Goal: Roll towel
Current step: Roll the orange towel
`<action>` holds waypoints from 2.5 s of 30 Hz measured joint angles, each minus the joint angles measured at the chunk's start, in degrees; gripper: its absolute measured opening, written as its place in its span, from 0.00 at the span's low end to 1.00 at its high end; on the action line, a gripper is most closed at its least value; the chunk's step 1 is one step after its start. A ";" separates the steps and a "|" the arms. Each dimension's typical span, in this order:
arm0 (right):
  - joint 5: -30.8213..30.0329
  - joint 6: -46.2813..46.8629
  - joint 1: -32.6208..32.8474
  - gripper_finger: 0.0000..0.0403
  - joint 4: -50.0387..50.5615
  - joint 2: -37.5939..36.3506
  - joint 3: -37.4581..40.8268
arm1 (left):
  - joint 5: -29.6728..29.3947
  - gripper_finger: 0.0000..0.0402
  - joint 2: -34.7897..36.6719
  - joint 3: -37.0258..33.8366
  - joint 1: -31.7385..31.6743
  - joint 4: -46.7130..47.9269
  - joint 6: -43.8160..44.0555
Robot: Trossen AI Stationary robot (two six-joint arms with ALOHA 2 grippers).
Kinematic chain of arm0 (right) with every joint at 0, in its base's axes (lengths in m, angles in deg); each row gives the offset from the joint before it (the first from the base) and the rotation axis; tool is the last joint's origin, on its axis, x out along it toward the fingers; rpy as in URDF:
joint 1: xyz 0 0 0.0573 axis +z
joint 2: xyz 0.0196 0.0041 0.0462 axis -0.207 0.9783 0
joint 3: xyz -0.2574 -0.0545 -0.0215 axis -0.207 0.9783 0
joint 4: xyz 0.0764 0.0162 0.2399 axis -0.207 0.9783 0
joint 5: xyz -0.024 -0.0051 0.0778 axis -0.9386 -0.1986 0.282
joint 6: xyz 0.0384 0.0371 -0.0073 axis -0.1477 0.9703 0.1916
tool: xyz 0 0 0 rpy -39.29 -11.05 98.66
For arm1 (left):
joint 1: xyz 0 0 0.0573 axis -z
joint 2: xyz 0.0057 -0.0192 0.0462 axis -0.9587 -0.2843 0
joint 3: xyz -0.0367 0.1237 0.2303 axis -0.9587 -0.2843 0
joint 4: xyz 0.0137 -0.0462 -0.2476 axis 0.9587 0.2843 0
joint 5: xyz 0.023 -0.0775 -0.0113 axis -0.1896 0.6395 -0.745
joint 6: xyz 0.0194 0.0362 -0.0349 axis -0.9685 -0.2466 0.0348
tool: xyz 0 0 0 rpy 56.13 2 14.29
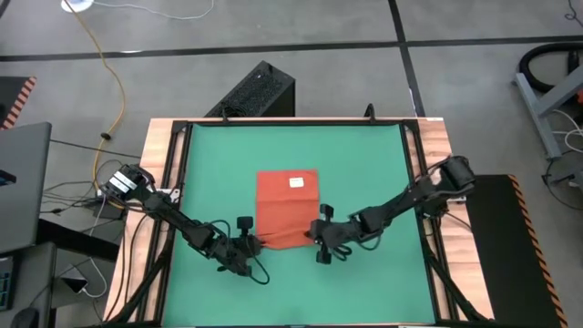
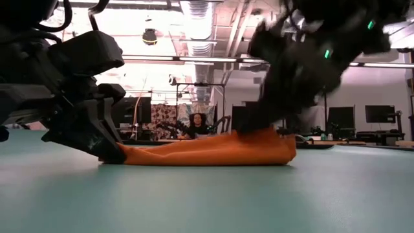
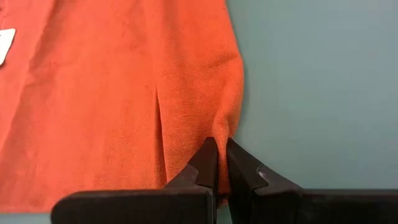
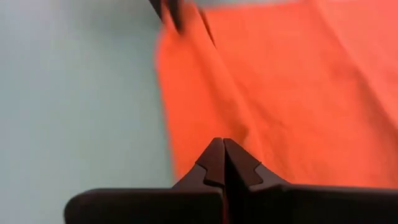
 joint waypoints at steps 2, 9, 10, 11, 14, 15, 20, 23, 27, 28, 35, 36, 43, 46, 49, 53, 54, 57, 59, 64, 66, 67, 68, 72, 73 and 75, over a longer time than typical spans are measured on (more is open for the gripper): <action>-0.04 0.95 -0.47 0.04 0.68 2.33 0.00 | 0.02 0.00 0.02 0.00 0.00 -0.12 0.00; -0.35 6.52 -1.50 0.04 0.56 7.62 -0.28 | 0.86 0.00 0.93 0.00 0.15 -0.19 -0.51; -0.27 7.09 -1.24 0.04 0.57 8.05 -0.24 | 0.89 0.00 1.52 -0.02 0.15 -0.59 -0.53; -0.25 7.61 -0.99 0.04 0.65 8.27 -0.24 | 0.84 0.00 2.52 -0.07 0.15 -1.12 -0.76; -0.47 8.53 -0.42 0.03 1.74 8.34 -0.28 | 0.13 0.00 7.11 0.02 0.15 -3.66 -3.54; -0.45 8.78 -0.37 0.03 1.94 8.34 -0.24 | -0.59 0.00 8.72 0.04 0.15 -3.62 -4.58; 0.50 9.20 -0.42 0.03 2.16 8.39 -0.23 | -3.49 0.00 14.54 -0.57 -1.40 -0.51 -6.47; 0.70 9.55 -0.42 0.03 2.12 8.41 -0.20 | -0.37 0.00 14.55 -3.10 -3.12 -0.17 -2.46; 1.12 9.77 -0.42 0.03 2.08 8.45 -0.17 | 1.90 0.00 11.71 -6.94 -4.03 -3.12 4.34; 1.27 9.90 -0.42 0.03 2.14 8.45 -0.17 | 2.15 0.00 10.85 -7.84 -4.04 -5.62 5.81; 2.87 10.80 -0.40 0.03 1.90 8.48 -0.07 | 5.59 0.00 8.07 -11.02 -3.94 -17.91 9.58; 3.02 10.81 -0.37 0.03 1.69 8.48 -0.04 | 4.67 0.00 8.07 -11.02 -3.98 -17.73 9.77; 6.53 12.09 -0.31 0.03 0.58 8.52 -0.07 | 1.38 0.00 8.07 -11.01 -5.92 -13.85 12.38; 8.95 12.22 -0.33 0.03 0.10 8.52 -0.09 | 1.35 0.00 8.07 -10.93 -6.67 -11.78 13.24; 9.28 12.26 -0.29 0.03 -0.60 8.24 -0.02 | 1.29 0.00 8.09 -10.93 -7.20 -11.29 13.16; 8.05 11.39 0.13 0.03 1.38 4.49 0.01 | 1.29 0.00 8.09 -10.93 -7.26 -11.13 12.51; 6.61 10.60 0.68 0.03 2.99 3.01 0.28 | 1.29 0.00 8.09 -10.93 -7.26 -11.07 12.50; 0.67 8.87 2.61 0.04 6.11 -2.23 0.26 | 0.98 0.00 8.09 -11.10 -7.26 -10.50 12.17; -2.64 8.83 3.79 0.04 7.90 -5.33 0.20 | 1.01 0.00 8.09 -11.06 -7.43 -10.68 12.08; -5.22 7.70 7.69 0.04 4.20 -5.39 0.24 | 1.97 0.00 8.09 -11.06 -8.40 -11.54 11.87; -5.43 7.03 9.17 0.04 2.06 -4.21 0.07 | 2.10 0.00 8.09 -11.06 -8.61 -11.77 11.44; -5.52 6.34 9.71 0.04 1.24 -3.19 0.07 | 2.10 0.00 8.09 -11.05 -8.63 -12.00 11.43; -5.66 5.33 10.25 0.04 0.20 -1.99 0.07 | 2.12 0.00 8.09 -11.02 -8.66 -12.11 11.41; -11.71 0.92 11.93 0.04 -1.57 1.95 -1.10 | 2.46 0.00 8.09 -11.02 -8.66 -12.27 11.43; -12.50 0.23 12.14 0.04 -1.55 2.45 -1.94 | 2.50 0.00 8.09 -11.02 -8.66 -12.27 11.44; -13.41 -1.32 12.26 0.06 -0.49 3.07 -3.44 | 2.51 0.00 8.09 -11.02 -8.66 -12.20 11.47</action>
